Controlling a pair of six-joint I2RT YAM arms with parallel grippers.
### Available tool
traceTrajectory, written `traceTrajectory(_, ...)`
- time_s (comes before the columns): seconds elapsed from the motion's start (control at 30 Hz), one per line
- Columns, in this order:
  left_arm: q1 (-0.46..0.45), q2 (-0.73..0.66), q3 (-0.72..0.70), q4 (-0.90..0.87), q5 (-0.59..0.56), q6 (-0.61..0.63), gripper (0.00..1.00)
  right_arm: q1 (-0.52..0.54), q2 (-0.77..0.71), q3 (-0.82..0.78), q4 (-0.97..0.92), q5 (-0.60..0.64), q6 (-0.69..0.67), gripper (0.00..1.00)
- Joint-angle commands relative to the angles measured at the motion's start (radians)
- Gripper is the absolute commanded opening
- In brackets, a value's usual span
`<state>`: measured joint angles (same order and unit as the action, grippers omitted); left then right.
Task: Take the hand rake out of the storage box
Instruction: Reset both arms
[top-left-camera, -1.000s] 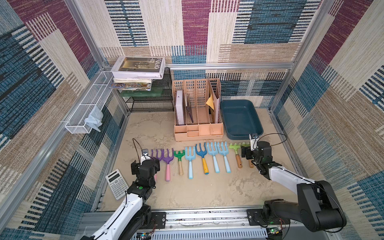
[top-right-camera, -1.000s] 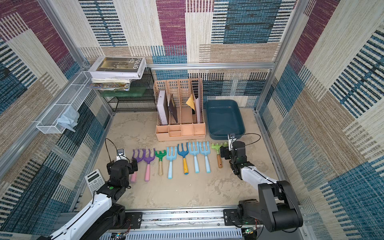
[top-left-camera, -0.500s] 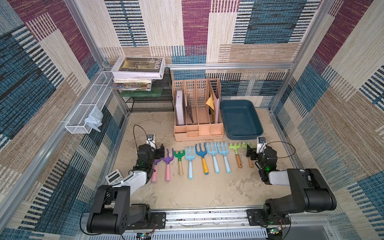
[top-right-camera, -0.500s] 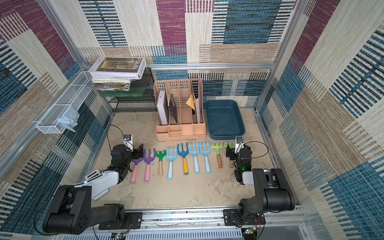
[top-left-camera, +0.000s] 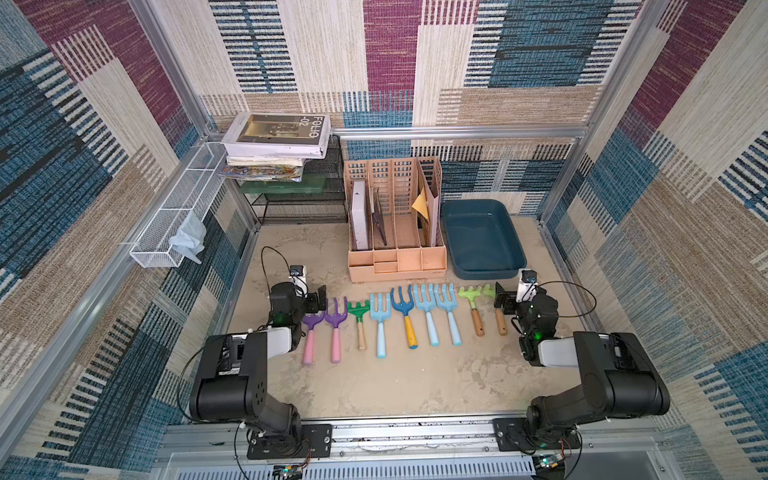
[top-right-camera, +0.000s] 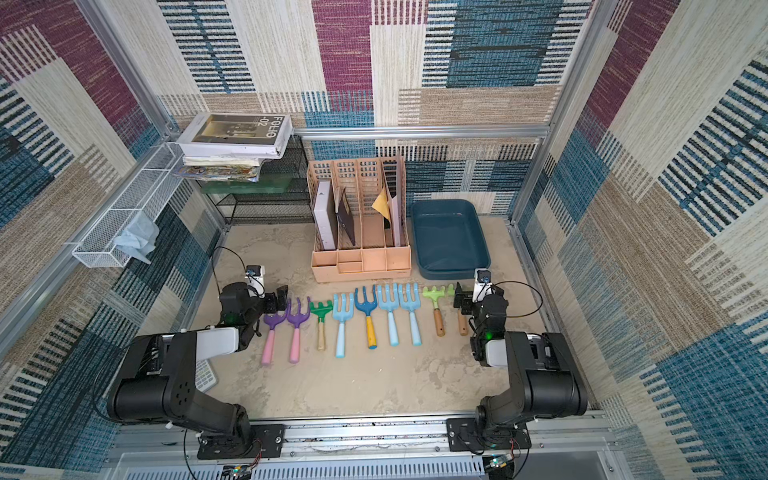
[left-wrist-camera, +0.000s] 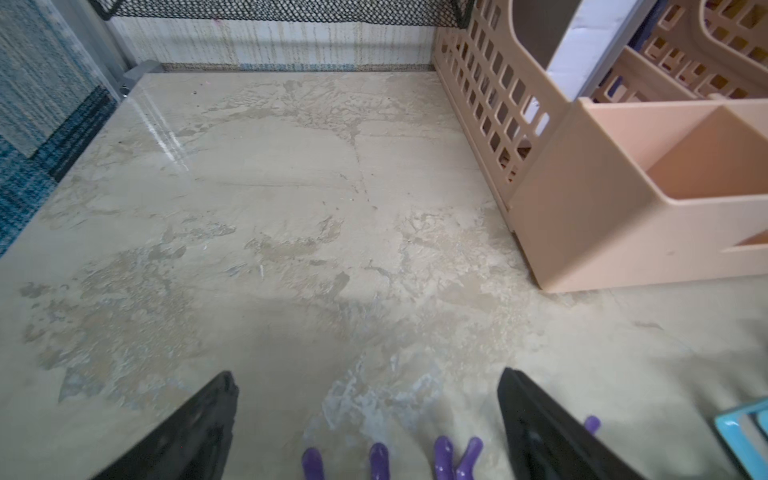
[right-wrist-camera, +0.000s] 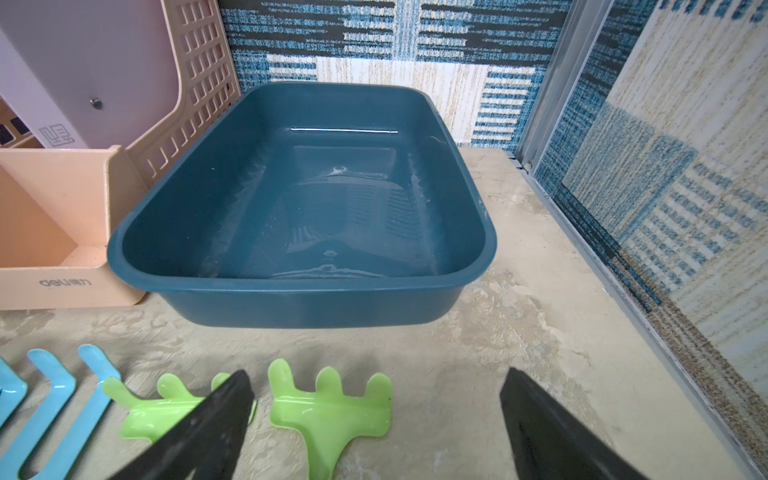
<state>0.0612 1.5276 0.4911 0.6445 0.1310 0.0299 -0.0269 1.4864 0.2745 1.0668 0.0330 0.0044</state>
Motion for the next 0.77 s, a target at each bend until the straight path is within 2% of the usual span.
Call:
traceTrajectory(0.0,0.002,-0.004,-0.003,0.008,0.019,-0.009,1.00,0.002,-0.001,0.003,0.021,0.001,0.005,0.96)
traceTrajectory(0.73,0.001,-0.006,-0.003,0.005,0.019,-0.008,1.00,0.008,-0.002,0.006,0.017,0.011,0.001,0.96)
